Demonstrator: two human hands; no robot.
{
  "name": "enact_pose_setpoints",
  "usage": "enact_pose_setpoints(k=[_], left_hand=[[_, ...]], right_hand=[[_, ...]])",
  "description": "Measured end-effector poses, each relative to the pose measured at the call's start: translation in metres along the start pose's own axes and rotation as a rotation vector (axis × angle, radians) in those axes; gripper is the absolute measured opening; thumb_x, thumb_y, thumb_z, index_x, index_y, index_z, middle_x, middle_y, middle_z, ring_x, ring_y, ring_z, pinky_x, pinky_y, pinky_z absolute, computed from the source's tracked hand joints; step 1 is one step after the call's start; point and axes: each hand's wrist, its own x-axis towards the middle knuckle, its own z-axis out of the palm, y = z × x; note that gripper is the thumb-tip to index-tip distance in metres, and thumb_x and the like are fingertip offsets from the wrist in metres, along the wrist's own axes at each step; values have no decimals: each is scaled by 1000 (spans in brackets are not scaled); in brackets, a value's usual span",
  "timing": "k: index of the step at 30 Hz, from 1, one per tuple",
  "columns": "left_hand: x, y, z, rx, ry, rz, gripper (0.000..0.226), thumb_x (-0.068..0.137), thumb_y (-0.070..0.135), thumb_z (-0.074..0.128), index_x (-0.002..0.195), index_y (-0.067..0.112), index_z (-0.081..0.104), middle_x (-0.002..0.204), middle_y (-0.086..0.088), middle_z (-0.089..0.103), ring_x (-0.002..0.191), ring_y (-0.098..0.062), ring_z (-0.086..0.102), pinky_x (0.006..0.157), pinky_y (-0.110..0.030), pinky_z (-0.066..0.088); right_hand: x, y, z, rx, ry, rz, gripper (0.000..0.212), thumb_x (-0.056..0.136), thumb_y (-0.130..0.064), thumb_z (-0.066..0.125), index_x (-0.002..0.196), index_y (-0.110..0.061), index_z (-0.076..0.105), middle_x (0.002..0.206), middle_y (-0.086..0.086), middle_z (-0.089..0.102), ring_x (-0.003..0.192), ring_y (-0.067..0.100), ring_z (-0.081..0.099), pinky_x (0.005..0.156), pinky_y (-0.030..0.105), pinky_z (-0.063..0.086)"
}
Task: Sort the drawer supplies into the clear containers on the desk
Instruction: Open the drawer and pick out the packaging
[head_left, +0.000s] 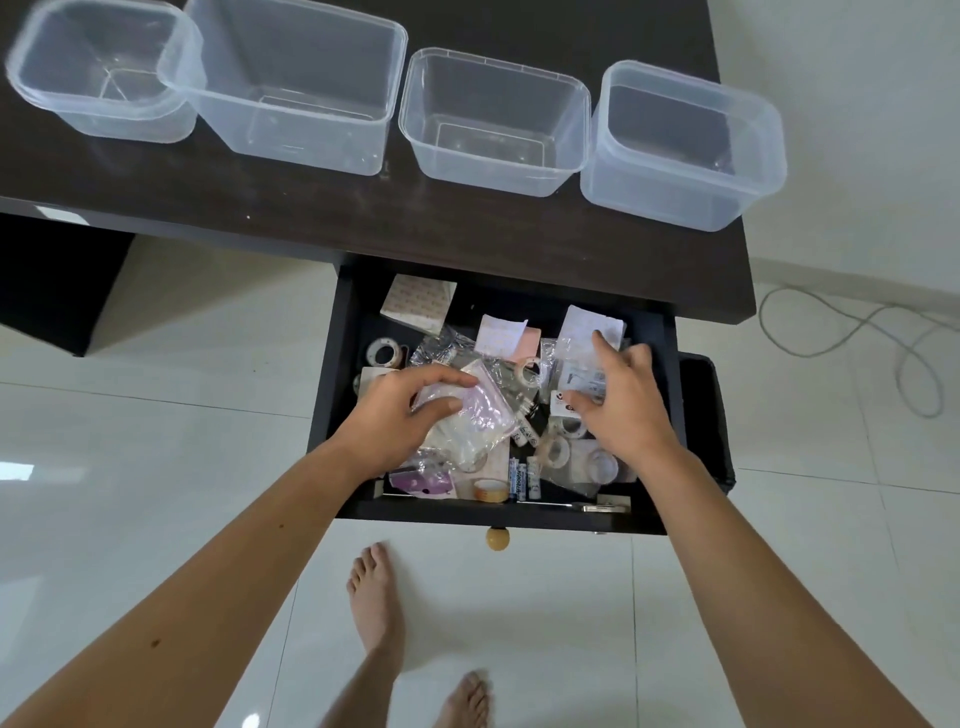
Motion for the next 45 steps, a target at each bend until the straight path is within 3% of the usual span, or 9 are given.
enact_pose_setpoints(k=[5, 12, 15, 19, 23, 28, 32, 41, 45], left_hand=[[0, 0, -1, 33, -1, -4, 36, 93, 23, 79, 125, 38, 71, 135, 18, 67, 132, -4, 58, 114, -28, 43], [1, 1, -1, 94, 120, 9, 32, 95, 18, 77, 125, 29, 71, 127, 18, 68, 121, 1, 59, 91, 3, 35], [0, 3, -2, 91, 181, 10, 30, 96, 16, 75, 124, 28, 71, 125, 19, 66, 122, 0, 57, 92, 1, 35], [-3, 9, -3, 85, 205, 0, 28, 98, 18, 73, 124, 27, 71, 123, 21, 63, 109, 8, 59, 94, -13, 49], [-5, 12, -1, 20, 184, 25, 24, 105, 17, 62, 127, 20, 72, 102, 11, 68, 54, 11, 56, 53, -5, 41], [-5, 12, -5, -149, 122, 23, 35, 105, 51, 54, 128, 31, 71, 118, -2, 76, 103, -10, 70, 95, -30, 51], [-5, 10, -5, -206, 51, -28, 59, 76, 35, 91, 129, 34, 65, 129, 4, 70, 109, -19, 75, 86, -49, 65], [-3, 13, -5, 9, 218, -40, 56, 100, -1, 60, 142, 35, 49, 118, 13, 59, 64, 10, 63, 55, -18, 55], [-3, 15, -6, -50, 237, 26, 69, 101, -8, 56, 146, 42, 42, 118, 31, 56, 84, 10, 68, 69, -27, 63]], right_hand=[[-1, -1, 5, 36, 76, -37, 49, 91, -29, 84, 135, -18, 64, 128, -1, 42, 107, 21, 61, 99, 34, 53], [-16, 2, -2, -3, 349, -321, 14, 85, -25, 87, 82, -23, 73, 118, 0, 55, 111, 26, 50, 88, 26, 46], [-20, -7, -16, 78, 326, -307, 14, 86, -30, 84, 84, -29, 70, 106, -7, 68, 108, 20, 57, 92, 35, 52], [-25, -20, -39, 361, 315, -188, 13, 93, -25, 82, 96, -23, 69, 93, -9, 73, 89, 8, 71, 67, 9, 48], [-25, -31, -50, 561, 242, -210, 13, 94, -26, 81, 99, -29, 70, 98, -9, 80, 90, 4, 77, 67, 21, 54], [-22, -54, -18, 553, -33, -157, 12, 88, -33, 86, 92, -32, 74, 89, -18, 78, 77, -7, 69, 67, 14, 51], [-24, -69, 15, 497, -35, -149, 20, 82, -33, 91, 92, -25, 76, 95, -9, 75, 88, 8, 70, 74, 17, 55], [-12, -15, 6, 204, 0, -128, 44, 82, -29, 92, 121, -26, 73, 112, -6, 60, 89, 10, 63, 85, 26, 56], [-9, -1, 13, 45, -116, -110, 63, 78, -32, 94, 133, -20, 68, 119, -7, 49, 103, 10, 55, 94, 29, 48]])
